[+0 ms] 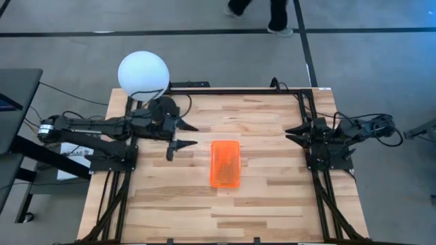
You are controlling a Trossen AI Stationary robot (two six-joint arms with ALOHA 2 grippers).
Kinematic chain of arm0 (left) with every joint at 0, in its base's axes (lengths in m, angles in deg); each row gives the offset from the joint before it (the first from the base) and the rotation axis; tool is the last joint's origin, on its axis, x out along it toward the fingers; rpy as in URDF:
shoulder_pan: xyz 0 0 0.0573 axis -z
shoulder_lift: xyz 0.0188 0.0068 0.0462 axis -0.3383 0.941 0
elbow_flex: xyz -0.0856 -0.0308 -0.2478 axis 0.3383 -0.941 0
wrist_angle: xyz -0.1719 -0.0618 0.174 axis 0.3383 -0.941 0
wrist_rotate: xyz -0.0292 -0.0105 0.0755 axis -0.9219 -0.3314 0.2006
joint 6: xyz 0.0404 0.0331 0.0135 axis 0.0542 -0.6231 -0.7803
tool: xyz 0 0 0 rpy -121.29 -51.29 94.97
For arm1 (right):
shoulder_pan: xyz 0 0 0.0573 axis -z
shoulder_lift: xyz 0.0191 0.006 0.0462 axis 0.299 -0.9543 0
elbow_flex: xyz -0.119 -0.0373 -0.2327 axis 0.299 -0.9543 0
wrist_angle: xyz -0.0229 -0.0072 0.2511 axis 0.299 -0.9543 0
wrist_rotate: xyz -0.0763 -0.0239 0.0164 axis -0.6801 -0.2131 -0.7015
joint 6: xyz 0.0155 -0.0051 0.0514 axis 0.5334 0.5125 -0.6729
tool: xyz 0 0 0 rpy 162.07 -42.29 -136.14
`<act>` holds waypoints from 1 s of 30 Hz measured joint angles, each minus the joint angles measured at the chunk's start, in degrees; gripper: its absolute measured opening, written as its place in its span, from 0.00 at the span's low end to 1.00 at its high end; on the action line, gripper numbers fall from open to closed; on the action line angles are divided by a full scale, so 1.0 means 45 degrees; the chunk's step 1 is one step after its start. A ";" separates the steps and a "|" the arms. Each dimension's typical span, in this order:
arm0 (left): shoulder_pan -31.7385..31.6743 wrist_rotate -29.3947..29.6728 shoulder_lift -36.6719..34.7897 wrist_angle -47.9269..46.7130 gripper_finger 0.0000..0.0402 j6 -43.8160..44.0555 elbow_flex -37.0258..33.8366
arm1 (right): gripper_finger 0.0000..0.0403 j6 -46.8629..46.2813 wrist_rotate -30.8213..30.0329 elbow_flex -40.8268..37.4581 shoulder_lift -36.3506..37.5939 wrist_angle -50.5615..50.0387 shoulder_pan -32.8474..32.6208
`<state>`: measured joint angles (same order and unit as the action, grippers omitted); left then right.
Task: Pick & place school supplies into a supply box
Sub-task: Return to Home Position
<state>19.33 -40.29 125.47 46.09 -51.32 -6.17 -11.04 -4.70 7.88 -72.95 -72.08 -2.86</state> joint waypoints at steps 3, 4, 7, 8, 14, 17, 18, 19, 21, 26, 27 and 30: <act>0.0003 0.0487 -0.0800 -0.0853 0.53 -0.0040 0.0000 | 0.23 0.0013 0.0004 0.0000 0.0380 -0.0227 0.0008; 0.0003 0.0509 -0.1044 -0.0956 0.53 -0.0094 -0.0022 | 0.23 0.0027 0.0000 0.0000 0.0495 -0.0349 0.0025; -0.0066 0.0525 -0.1965 0.0046 0.53 -0.0154 -0.1013 | 0.23 0.0230 -0.0125 0.0000 0.0768 -0.0521 0.0034; -0.0142 0.0551 -0.2346 0.0720 0.53 -0.0078 -0.1643 | 0.23 0.0311 -0.0246 0.0000 0.0842 -0.0535 0.0034; -0.0287 0.0812 -0.4527 0.5229 0.53 0.1492 -0.6180 | 0.23 0.0355 -0.0398 0.0000 0.1214 -0.0684 0.0030; -0.0289 0.0871 -0.5461 0.6513 0.53 0.1809 -0.7572 | 0.23 0.0355 -0.0409 0.0000 0.1431 -0.0700 0.0030; -0.0289 0.0873 -0.5765 0.6766 0.53 0.1812 -0.7926 | 0.23 0.0355 -0.0418 -0.0001 0.1491 -0.0674 0.0030; -0.0289 0.0892 -0.6086 0.7001 0.53 0.1812 -0.8240 | 0.23 0.0351 -0.0418 -0.0053 0.1561 -0.0575 0.0030; -0.0287 0.1075 -0.6831 0.7187 0.53 0.1805 -0.8745 | 0.23 0.0216 -0.0414 -0.0318 0.1829 -0.0583 0.0030; -0.0284 0.1223 -0.8770 0.7157 0.53 0.1718 -0.9649 | 0.23 -0.0309 -0.0404 -0.1388 0.2429 -0.0116 0.0037; -0.0284 0.1223 -0.9122 0.7095 0.53 0.1692 -0.9764 | 0.23 -0.0402 -0.0383 -0.1499 0.2436 -0.0203 0.0041; -0.0284 0.1223 -1.0052 0.6880 0.53 0.1671 -1.0124 | 0.23 -0.0715 -0.0399 -0.1929 0.2420 0.0479 0.0030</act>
<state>18.06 -34.79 80.23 77.05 -43.80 -51.73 -14.26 -6.49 -0.80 -62.06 -69.92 -2.72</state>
